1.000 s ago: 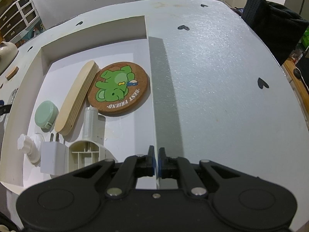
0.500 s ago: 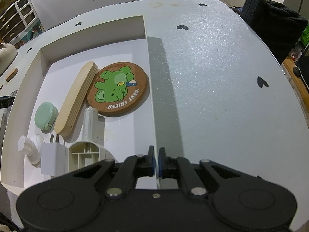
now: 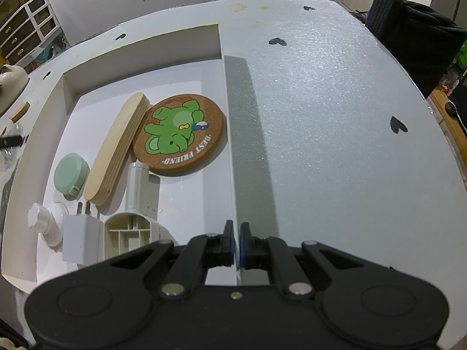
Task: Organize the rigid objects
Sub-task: 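Carry the blister pack with the left tool into the tray and release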
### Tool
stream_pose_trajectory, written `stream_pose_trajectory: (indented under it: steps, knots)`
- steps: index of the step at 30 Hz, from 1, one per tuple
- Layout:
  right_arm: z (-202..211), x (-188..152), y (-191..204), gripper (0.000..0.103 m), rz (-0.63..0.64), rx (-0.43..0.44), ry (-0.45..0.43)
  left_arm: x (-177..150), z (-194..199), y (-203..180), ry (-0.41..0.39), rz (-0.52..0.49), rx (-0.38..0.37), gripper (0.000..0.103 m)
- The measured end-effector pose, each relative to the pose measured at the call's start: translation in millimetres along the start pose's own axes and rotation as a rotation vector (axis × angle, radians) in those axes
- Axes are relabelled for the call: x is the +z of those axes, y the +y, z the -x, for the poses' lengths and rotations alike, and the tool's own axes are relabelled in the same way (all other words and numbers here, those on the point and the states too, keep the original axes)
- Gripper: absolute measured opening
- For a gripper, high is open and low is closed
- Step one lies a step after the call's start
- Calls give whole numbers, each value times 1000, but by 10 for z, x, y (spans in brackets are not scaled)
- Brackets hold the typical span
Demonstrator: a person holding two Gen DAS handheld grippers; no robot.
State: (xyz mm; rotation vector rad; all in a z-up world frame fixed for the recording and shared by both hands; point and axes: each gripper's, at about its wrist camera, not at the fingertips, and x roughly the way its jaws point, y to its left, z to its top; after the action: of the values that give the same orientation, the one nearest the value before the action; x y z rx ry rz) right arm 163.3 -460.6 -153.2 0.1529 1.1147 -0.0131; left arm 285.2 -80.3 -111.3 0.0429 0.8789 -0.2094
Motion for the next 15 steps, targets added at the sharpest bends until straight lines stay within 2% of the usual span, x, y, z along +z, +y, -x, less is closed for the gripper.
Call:
stream_pose_trajectory:
  steps: [7, 15]
  knots:
    - [23, -19, -12, 4, -1, 7, -9, 295, 170, -440, -46, -13, -95, 78]
    - [24, 15, 51, 4, 56, -21, 3, 379, -12, -1145, -18, -97, -177, 78]
